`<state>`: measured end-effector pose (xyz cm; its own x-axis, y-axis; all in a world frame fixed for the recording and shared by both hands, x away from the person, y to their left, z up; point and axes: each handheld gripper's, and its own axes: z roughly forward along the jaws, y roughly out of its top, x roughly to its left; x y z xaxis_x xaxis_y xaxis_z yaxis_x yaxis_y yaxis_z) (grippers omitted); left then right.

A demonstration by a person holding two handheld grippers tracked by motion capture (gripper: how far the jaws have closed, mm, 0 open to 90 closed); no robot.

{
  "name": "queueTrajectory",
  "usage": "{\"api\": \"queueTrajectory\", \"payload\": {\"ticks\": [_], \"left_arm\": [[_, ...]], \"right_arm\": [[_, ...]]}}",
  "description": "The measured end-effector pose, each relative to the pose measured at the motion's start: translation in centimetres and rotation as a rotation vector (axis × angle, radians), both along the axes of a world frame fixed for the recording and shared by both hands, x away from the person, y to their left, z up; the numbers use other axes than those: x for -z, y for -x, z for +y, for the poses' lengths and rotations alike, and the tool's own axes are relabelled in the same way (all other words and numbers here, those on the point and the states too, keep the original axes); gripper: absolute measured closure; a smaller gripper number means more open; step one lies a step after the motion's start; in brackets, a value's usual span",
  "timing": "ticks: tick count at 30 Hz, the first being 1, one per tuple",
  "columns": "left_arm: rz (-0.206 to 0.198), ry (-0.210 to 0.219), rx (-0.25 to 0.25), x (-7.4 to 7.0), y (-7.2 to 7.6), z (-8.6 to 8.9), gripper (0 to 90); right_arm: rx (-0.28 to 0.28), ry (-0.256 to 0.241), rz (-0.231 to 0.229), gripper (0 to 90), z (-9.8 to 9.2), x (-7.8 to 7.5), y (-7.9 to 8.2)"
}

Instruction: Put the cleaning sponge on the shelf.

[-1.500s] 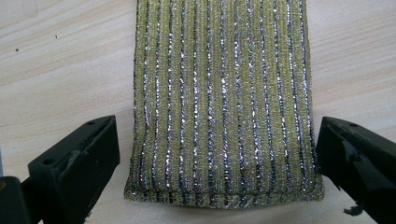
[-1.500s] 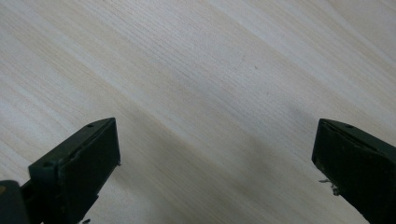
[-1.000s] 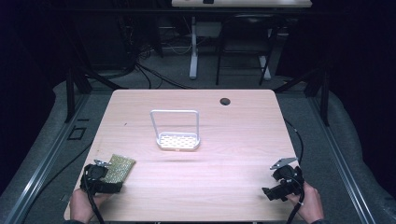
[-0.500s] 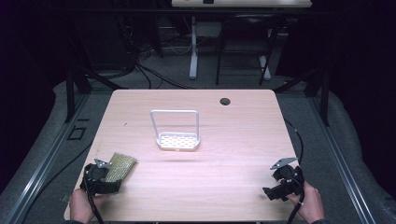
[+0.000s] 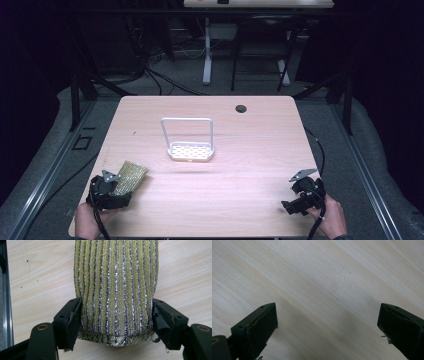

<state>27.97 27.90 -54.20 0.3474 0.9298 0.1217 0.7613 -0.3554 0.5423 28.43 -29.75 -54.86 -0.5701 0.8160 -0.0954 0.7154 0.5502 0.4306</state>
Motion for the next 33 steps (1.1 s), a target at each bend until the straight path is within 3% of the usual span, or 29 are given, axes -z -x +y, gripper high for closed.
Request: {"api": "queueTrajectory", "payload": {"ticks": [12,16,27,33], "left_arm": [[-0.021,0.011,0.045,-0.6,0.4,-0.8,28.7],[-0.026,0.005,0.088,-0.6,0.5,-1.4,28.5],[-0.035,-0.011,0.144,-0.9,0.8,-2.8,28.6],[-0.035,0.004,0.176,-1.1,1.1,-3.8,28.7]], "right_arm": [[0.004,-0.002,-0.001,2.3,0.0,0.0,0.0],[0.005,0.006,-0.004,2.3,0.0,0.0,0.0],[0.006,0.006,-0.007,2.6,-0.1,0.1,0.0],[0.005,0.008,-0.014,2.7,0.0,0.0,0.1]]}}
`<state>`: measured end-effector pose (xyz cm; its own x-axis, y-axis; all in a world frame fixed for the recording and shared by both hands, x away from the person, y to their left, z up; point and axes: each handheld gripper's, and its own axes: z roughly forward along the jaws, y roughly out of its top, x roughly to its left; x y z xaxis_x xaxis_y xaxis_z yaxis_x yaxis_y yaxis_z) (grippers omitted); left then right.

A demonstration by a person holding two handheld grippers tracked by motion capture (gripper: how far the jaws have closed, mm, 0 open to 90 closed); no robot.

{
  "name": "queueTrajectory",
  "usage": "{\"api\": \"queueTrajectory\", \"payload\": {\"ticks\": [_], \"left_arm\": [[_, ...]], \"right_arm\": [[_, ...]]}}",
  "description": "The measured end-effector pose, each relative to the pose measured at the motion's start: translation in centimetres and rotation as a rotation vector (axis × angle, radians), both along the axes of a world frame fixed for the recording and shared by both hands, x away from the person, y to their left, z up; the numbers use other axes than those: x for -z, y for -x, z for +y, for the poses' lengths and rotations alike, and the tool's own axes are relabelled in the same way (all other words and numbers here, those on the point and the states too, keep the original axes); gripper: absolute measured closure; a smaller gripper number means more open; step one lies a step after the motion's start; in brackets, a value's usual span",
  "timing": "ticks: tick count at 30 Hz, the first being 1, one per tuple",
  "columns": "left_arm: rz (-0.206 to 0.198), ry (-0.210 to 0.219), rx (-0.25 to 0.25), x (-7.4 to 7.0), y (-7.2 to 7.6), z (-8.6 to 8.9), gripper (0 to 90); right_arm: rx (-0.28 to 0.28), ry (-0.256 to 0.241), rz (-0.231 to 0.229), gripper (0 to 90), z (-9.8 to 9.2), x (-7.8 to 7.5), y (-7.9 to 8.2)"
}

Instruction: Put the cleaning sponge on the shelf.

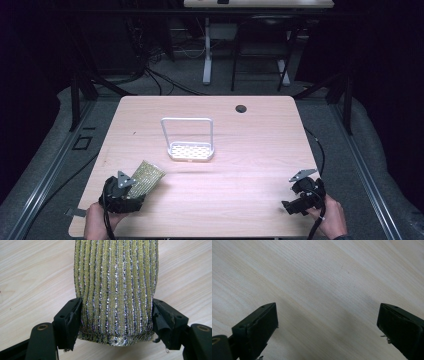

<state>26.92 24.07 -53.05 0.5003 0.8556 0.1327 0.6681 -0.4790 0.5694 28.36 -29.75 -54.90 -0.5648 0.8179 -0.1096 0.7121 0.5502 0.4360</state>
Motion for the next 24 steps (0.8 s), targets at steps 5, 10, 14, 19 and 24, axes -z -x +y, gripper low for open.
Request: {"api": "queueTrajectory", "payload": {"ticks": [5,10,14,19,24], "left_arm": [[0.001,0.011,0.020,-0.1,0.1,-0.7,28.7],[-0.005,0.008,0.062,-0.1,0.3,-1.6,28.8],[-0.010,-0.001,0.079,0.0,0.3,-2.0,28.7],[-0.008,-0.005,0.093,0.0,0.3,-2.5,28.6],[-0.015,-0.005,0.117,-0.1,0.3,-3.5,28.6]], "right_arm": [[0.005,0.000,0.014,2.7,-0.1,0.1,-0.1],[-0.001,0.004,0.001,2.7,0.0,0.0,0.0],[0.004,0.002,0.010,2.8,-0.1,0.1,0.0],[0.002,0.004,0.009,2.8,-0.1,0.1,0.0],[0.001,0.004,0.008,2.8,0.0,0.2,0.0]]}}
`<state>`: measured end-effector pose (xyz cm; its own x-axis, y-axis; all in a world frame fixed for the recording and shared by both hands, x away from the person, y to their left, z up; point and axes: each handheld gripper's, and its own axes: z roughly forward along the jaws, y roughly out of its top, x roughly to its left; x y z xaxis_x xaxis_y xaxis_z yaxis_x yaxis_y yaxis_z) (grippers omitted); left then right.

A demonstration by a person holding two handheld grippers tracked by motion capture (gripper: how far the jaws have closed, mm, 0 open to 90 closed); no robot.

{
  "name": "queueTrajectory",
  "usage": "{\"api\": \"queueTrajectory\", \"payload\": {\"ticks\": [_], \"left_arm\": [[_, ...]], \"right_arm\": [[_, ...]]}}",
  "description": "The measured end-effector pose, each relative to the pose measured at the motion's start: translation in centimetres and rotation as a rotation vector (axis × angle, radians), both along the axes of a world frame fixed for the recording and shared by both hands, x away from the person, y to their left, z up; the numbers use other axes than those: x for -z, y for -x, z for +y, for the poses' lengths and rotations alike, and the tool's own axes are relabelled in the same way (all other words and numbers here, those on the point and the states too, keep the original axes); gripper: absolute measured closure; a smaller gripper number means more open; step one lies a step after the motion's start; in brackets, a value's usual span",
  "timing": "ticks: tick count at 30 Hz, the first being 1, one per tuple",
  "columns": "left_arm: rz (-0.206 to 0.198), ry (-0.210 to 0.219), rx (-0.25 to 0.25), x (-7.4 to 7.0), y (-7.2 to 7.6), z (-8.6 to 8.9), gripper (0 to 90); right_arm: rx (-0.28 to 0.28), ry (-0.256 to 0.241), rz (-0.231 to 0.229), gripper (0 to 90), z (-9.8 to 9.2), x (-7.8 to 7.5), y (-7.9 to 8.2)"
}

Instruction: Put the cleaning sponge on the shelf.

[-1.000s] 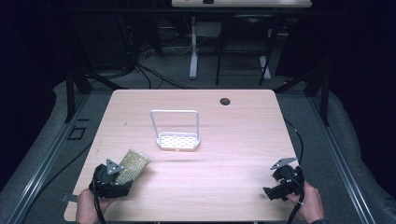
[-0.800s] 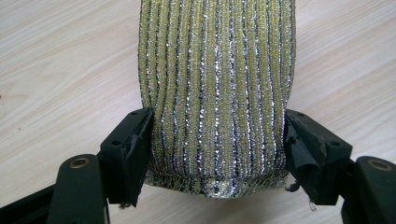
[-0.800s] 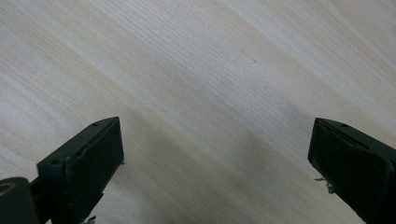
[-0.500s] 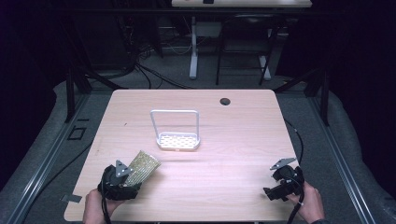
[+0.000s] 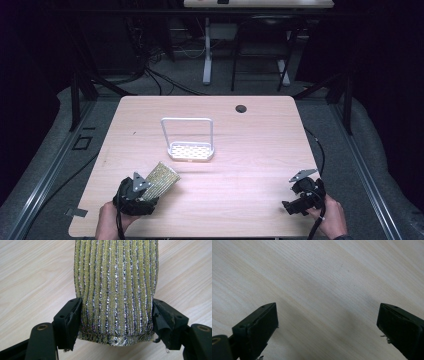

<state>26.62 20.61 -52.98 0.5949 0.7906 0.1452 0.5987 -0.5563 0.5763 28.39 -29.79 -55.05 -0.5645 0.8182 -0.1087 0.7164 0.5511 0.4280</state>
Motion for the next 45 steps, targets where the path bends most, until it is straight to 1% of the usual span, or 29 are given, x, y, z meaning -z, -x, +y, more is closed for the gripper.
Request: {"api": "queueTrajectory", "payload": {"ticks": [4,5,7,13,14,18,25,26,27,29,31,32,34,37,39,41,43,45], "left_arm": [[-0.001,0.003,0.008,0.1,-0.1,-0.6,28.5],[0.003,-0.002,0.014,0.0,-0.1,-0.8,28.5],[-0.006,-0.004,0.022,0.0,-0.2,-1.2,28.5],[-0.007,0.005,0.030,0.0,-0.5,-2.1,28.4],[-0.004,0.003,0.031,0.0,-0.6,-2.2,28.4],[-0.009,0.000,0.032,0.0,-0.8,-2.6,28.4],[-0.014,0.014,0.025,-0.1,-1.4,-3.0,28.5],[-0.011,0.017,0.023,-0.1,-1.5,-3.1,28.5],[-0.014,0.019,0.023,-0.1,-1.6,-3.2,28.5],[-0.023,0.009,0.021,-0.1,-1.9,-3.4,28.5],[-0.027,0.011,0.018,-0.2,-2.0,-3.5,28.5],[-0.035,0.014,0.020,-0.3,-2.2,-3.6,28.5],[-0.030,0.015,0.025,-0.3,-2.3,-3.7,28.5],[-0.038,0.013,0.025,-0.4,-2.7,-4.2,28.5],[-0.036,0.012,0.025,-0.4,-2.8,-4.3,28.5],[-0.041,0.003,0.024,-0.4,-3.1,-4.6,28.5],[-0.051,0.006,0.017,-0.4,-3.4,-4.9,28.5],[-0.048,0.008,0.015,-0.5,-3.6,-5.2,28.4]], "right_arm": [[-0.001,0.004,0.005,2.9,0.0,0.0,-0.1],[-0.001,0.004,0.005,2.9,0.0,0.0,-0.1],[-0.004,0.008,-0.001,2.9,0.1,0.0,0.0],[-0.001,0.000,0.001,3.0,0.0,0.0,0.0],[-0.004,0.007,0.003,3.0,0.0,0.1,0.0],[-0.005,0.002,-0.001,3.2,0.1,0.1,0.0],[-0.006,0.008,0.003,3.3,-0.1,0.0,0.0],[-0.002,0.001,0.008,3.3,-0.1,0.1,0.0],[-0.002,0.001,0.008,3.3,-0.1,0.1,0.0],[0.001,-0.004,0.011,3.3,-0.1,0.2,-0.1],[-0.002,-0.001,0.011,3.3,-0.1,0.2,-0.1],[-0.006,0.001,0.011,3.1,-0.1,0.3,-0.1],[-0.004,0.001,0.016,3.0,-0.1,0.2,0.0],[0.006,-0.016,0.019,0.2,-0.3,0.3,-0.1],[0.007,-0.022,0.018,0.0,-0.3,0.3,-0.1],[0.004,-0.018,0.022,0.0,-0.3,0.2,-0.2],[-0.002,-0.009,0.019,0.0,-0.2,0.3,-0.1],[-0.007,-0.008,0.022,0.0,-0.2,0.3,-0.1]]}}
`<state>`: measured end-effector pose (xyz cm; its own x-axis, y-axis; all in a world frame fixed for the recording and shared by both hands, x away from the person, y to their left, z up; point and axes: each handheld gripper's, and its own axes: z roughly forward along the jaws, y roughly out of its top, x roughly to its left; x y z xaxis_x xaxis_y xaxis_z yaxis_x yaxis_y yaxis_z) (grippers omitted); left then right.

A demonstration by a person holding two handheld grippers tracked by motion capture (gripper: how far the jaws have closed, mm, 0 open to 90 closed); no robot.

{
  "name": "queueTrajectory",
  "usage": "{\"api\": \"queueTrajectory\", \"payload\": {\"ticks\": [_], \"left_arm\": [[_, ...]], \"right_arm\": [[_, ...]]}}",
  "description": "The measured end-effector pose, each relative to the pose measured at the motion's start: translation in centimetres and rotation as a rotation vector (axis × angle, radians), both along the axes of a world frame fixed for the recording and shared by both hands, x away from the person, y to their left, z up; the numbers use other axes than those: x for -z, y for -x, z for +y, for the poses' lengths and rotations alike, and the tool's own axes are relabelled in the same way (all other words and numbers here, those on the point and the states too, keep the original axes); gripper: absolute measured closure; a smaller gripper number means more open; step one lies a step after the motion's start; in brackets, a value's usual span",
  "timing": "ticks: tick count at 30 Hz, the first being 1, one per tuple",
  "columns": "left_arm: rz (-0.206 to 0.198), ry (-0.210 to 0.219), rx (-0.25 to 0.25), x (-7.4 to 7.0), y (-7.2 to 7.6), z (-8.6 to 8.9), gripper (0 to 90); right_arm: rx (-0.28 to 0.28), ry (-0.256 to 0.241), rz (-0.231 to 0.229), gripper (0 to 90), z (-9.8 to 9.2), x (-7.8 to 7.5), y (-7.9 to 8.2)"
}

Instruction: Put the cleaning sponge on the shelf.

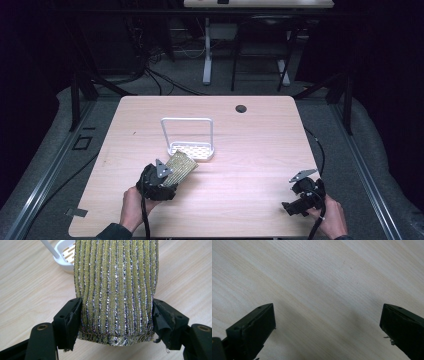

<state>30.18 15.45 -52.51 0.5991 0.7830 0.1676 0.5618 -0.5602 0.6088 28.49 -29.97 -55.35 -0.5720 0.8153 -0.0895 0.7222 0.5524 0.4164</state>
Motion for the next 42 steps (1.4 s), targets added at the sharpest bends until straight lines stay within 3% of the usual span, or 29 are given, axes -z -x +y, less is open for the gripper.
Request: {"api": "queueTrajectory", "payload": {"ticks": [16,31,42], "left_arm": [[-0.018,0.038,-0.050,-0.3,-2.7,-1.6,28.6],[-0.025,0.037,-0.047,-0.2,-4.7,-2.7,28.6],[-0.023,0.045,-0.072,0.1,-6.7,-3.0,28.6]], "right_arm": [[-0.001,-0.003,-0.002,0.0,0.1,0.0,-0.1],[-0.037,0.006,0.002,0.1,0.5,0.2,0.0],[-0.045,0.012,-0.003,0.2,0.7,0.1,0.0]]}}
